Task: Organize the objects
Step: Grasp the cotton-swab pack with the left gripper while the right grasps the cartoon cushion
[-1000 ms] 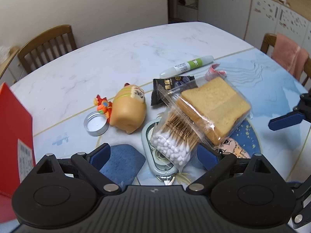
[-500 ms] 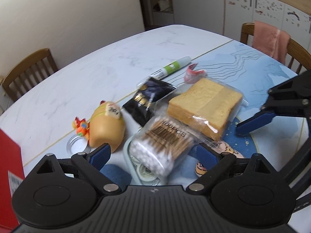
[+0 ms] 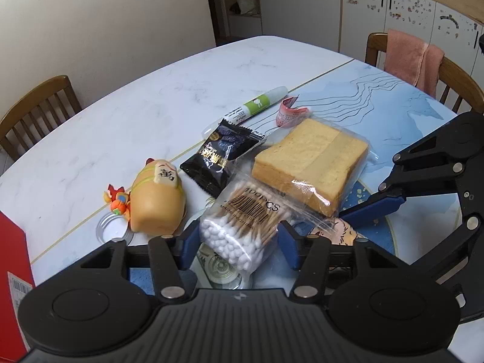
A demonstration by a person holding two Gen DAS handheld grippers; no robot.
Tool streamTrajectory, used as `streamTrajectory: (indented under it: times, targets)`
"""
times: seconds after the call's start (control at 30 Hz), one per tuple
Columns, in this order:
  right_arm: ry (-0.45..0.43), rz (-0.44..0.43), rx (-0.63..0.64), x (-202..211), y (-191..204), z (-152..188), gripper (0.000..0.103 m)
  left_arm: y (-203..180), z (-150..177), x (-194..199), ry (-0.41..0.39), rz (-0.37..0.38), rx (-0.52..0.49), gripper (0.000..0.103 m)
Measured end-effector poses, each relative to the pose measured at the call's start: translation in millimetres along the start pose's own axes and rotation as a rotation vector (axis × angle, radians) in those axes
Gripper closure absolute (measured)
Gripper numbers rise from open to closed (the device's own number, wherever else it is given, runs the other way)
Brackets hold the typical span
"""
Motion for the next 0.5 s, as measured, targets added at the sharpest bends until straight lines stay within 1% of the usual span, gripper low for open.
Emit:
streamTrajectory:
  times: [0.1, 0.37, 0.5]
  targets:
    - [-0.004, 0.007, 0.004, 0, 1, 0, 0.058, 2, 1, 4, -0.002, 0.004, 0.021, 0.057]
    - [-0.010, 0.010, -0.010, 10, 0, 8, 0.060, 8, 10, 22, -0.036, 0.033, 0.140, 0.066]
    - [-0.007, 0.005, -0.023, 20, -1, 14, 0.060, 10, 16, 32, -0.047, 0.031, 0.190, 0.069]
Point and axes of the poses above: each gripper's, at about its wrist camera, not at the fingertips, and x roughly against the way its jaws point, y to its left, z to its underside, the point moved 5 cm from there along -x, roughly the way its jaws point, and after that the axes turned 10 degrees about z, right-handed, at the moved point
